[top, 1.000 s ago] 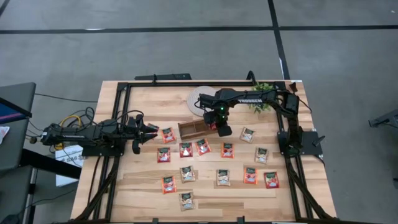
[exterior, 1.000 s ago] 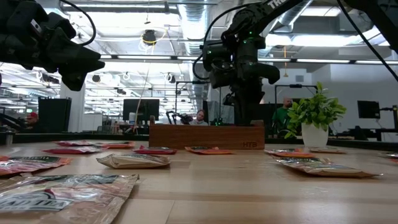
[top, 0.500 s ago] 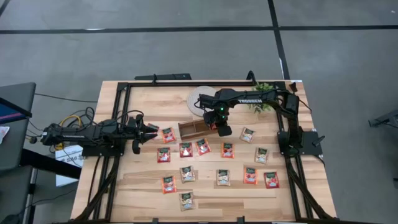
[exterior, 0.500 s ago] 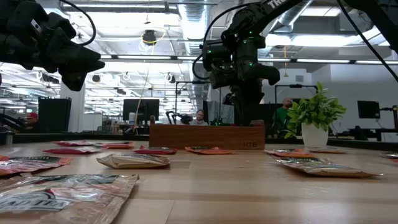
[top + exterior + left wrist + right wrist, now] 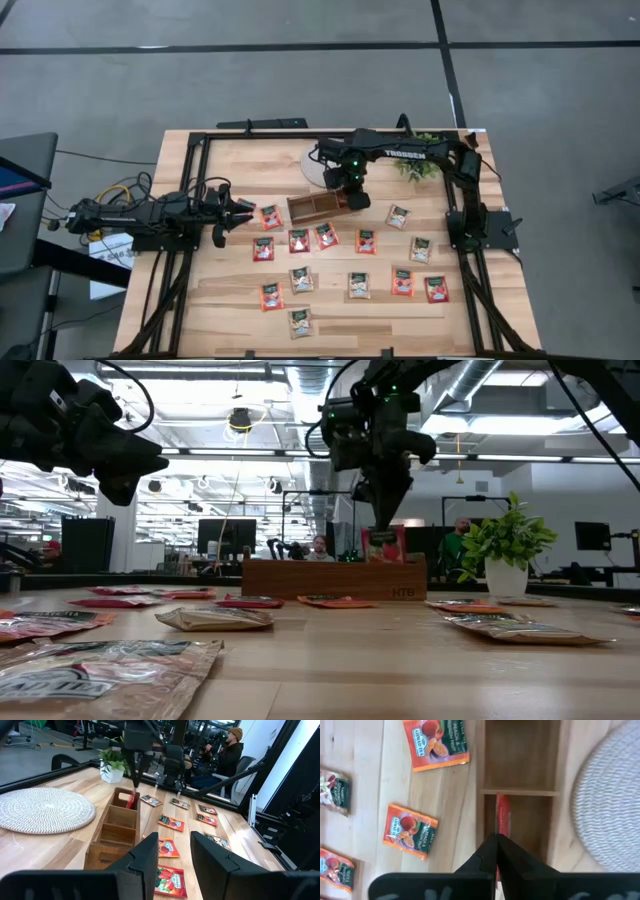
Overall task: Pick & Place Tea
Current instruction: Put the red tea bag into the right slot of the wooden organizer
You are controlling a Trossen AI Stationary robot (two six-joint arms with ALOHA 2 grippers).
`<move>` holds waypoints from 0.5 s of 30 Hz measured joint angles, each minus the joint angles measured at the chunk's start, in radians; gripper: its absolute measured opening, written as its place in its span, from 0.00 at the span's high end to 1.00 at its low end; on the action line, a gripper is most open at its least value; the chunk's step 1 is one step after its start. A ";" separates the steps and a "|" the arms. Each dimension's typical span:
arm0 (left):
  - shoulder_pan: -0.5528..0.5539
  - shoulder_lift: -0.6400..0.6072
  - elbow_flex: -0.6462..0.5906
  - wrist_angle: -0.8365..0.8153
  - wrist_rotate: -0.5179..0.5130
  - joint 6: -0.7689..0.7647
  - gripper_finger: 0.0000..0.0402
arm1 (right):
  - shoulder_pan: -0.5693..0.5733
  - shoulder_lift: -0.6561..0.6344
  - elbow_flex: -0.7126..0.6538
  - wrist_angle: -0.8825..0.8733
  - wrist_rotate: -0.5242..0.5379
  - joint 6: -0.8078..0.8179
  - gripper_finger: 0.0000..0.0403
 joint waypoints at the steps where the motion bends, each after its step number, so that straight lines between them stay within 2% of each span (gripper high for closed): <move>1: 0.000 0.000 0.000 0.000 0.000 0.000 0.74 | -0.006 0.000 0.000 -0.001 -0.001 -0.008 1.00; 15: 0.000 0.000 0.000 0.001 0.000 0.000 0.74 | -0.086 0.002 0.000 0.038 0.001 -0.019 1.00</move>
